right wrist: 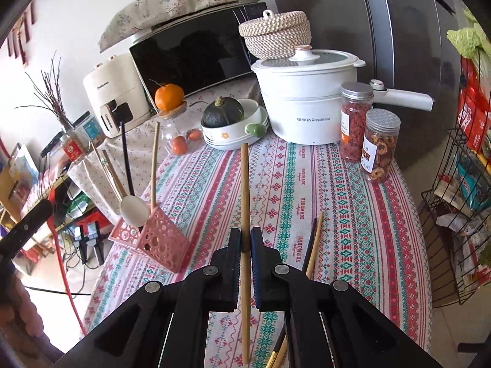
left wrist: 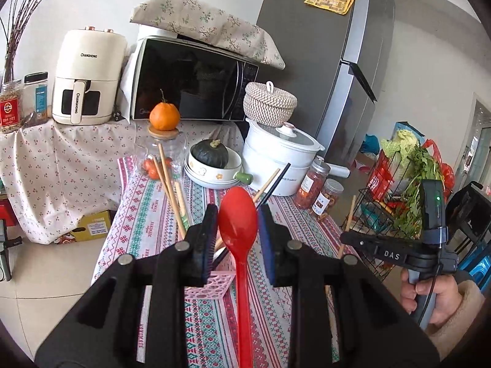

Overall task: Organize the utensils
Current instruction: 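Drop the red spoon into the pink basket with the left tool while the right tool carries the chopstick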

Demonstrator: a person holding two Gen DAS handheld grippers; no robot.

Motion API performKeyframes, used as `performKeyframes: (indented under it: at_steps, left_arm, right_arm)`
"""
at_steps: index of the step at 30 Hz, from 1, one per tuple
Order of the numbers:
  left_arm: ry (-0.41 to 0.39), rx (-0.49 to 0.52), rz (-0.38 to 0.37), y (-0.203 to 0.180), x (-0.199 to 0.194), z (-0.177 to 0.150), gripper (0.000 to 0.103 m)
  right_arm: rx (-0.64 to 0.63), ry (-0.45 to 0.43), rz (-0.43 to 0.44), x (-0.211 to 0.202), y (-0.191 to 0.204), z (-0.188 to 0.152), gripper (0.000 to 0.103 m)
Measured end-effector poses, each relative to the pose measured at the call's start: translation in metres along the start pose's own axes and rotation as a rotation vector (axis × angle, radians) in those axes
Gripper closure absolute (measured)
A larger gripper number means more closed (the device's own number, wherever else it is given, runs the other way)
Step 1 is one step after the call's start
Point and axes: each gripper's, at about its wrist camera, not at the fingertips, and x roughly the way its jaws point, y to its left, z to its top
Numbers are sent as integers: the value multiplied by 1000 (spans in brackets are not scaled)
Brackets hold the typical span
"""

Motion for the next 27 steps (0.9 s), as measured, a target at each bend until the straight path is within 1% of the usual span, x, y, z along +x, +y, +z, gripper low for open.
performKeyframes:
  at_steps: [3,7,11,15,18,21,25,27]
  left_arm:
    - [-95,-7,34,0,1,6,75]
    - [-214,25,77,-4,7,19,75]
    - [-306,53,128,-5,15,31,75]
    - [-381,91,196,-5,33,30,75]
    - [-407,99,230,-2,45,22,75]
    - [-403,110,251,1,55,12,75]
    - [-372,119,277,8,64,0,74]
    - [-344,106,285,12,66,-2,72]
  right_arm:
    - [-28,-49,11,-13,12,0,97]
    - [-59,-99,9,-20,23,6,97]
    - [-66,-133,20,-27,26,16,97]
    - [-68,-155,25,-32,27,22,97]
    - [-65,-164,29,-34,27,25,97]
    - [-66,-169,28,-35,26,26,97]
    - [-69,-166,26,-34,26,25,97]
    - [-72,-163,28,-34,28,25,97]
